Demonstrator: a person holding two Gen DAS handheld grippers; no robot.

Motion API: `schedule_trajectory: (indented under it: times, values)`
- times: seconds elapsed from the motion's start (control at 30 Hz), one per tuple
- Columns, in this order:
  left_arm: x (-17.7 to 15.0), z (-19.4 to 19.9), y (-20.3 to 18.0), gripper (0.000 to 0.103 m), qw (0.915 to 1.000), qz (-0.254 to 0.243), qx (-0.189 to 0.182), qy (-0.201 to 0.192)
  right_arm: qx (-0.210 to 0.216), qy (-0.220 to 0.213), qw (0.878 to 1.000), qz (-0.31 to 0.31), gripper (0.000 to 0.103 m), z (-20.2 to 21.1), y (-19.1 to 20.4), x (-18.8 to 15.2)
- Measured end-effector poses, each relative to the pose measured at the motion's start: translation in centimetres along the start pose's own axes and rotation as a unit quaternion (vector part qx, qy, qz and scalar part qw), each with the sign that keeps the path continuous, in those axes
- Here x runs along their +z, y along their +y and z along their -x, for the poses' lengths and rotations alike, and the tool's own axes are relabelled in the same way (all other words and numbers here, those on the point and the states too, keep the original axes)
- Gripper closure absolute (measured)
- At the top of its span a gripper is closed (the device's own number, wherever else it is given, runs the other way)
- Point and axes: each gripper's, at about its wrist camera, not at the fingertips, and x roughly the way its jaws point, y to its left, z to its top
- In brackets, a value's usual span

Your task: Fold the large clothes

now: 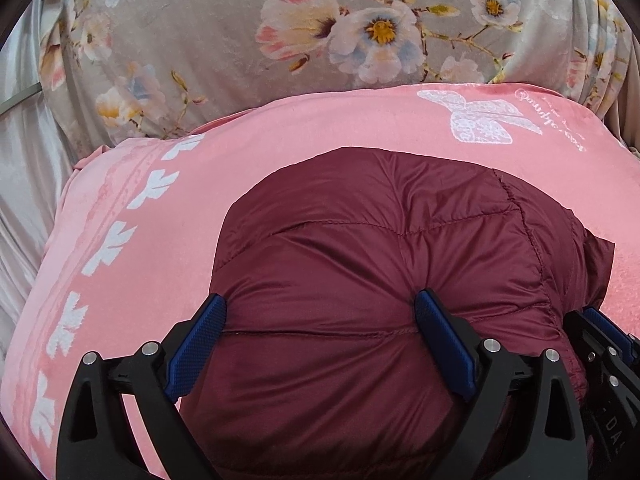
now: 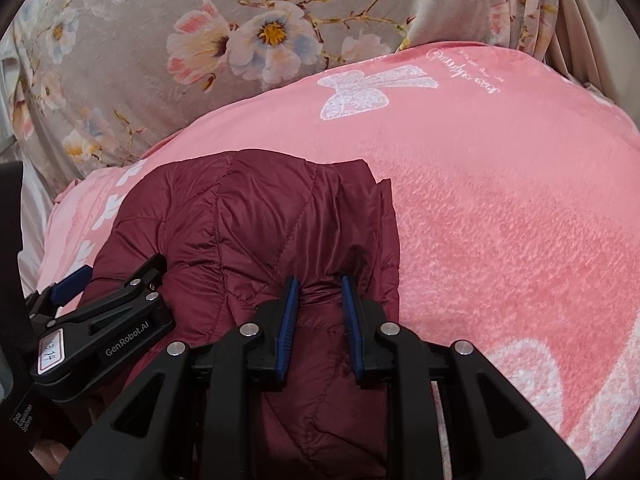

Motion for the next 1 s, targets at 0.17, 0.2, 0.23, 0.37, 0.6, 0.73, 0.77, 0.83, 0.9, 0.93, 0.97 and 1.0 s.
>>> schedule_trajectory:
  times: [0.17,0.2,0.23,0.37,0.6,0.73,0.77,0.83,0.9,0.93,0.97,1.0]
  values:
    - [0.0,1.8,3.2,0.010,0.9970,0.036,-0.057,0.037,-0.004,0.013,0.999,-0.039,0.040,2.8,-1.5,0.0]
    - [-0.2,2.3,4.2,0.010,0.9955,0.050,-0.067,0.045,-0.009,0.016,0.999,-0.047,0.033,3.5,-2.0,-0.3]
    - [-0.5,2.8,5.4,0.010,0.9934,0.065,-0.078,0.054,-0.002,0.023,0.998,-0.052,0.033,3.9,-2.4,-0.6]
    - [-1.8,3.0,8.6,0.010,0.9830,0.109,-0.111,0.098,0.051,0.061,0.992,-0.097,0.033,4.3,-4.3,-1.8]
    - [-4.2,1.4,10.4,0.010,0.9516,0.176,-0.200,0.154,0.098,0.078,0.981,-0.149,0.033,3.6,-5.2,-3.0]
    - [-5.3,-0.1,10.2,0.010,0.9221,0.213,-0.266,0.183,0.121,0.084,0.978,-0.148,0.033,3.2,-4.6,-3.3]
    - [-5.4,-0.3,10.1,0.009,0.9188,0.220,-0.275,0.179,0.125,0.084,0.977,-0.149,0.033,3.1,-4.5,-3.4]
    - [-5.3,-0.1,9.6,0.008,0.9250,0.210,-0.266,0.173,0.124,0.083,0.979,-0.141,0.033,2.9,-4.1,-3.4]
    - [-4.9,0.2,8.9,0.011,0.9323,0.194,-0.254,0.169,0.125,0.083,0.979,-0.137,0.036,2.7,-3.7,-3.3]
    - [-4.8,0.3,8.8,0.013,0.9346,0.189,-0.250,0.168,0.130,0.086,0.978,-0.136,0.039,2.5,-3.5,-3.3]
    - [-4.7,0.5,8.7,0.016,0.9379,0.183,-0.243,0.165,0.135,0.091,0.977,-0.138,0.044,2.3,-3.4,-3.2]
    - [-4.5,0.8,8.3,0.018,0.9427,0.174,-0.235,0.161,0.139,0.094,0.976,-0.138,0.050,2.0,-3.2,-3.1]
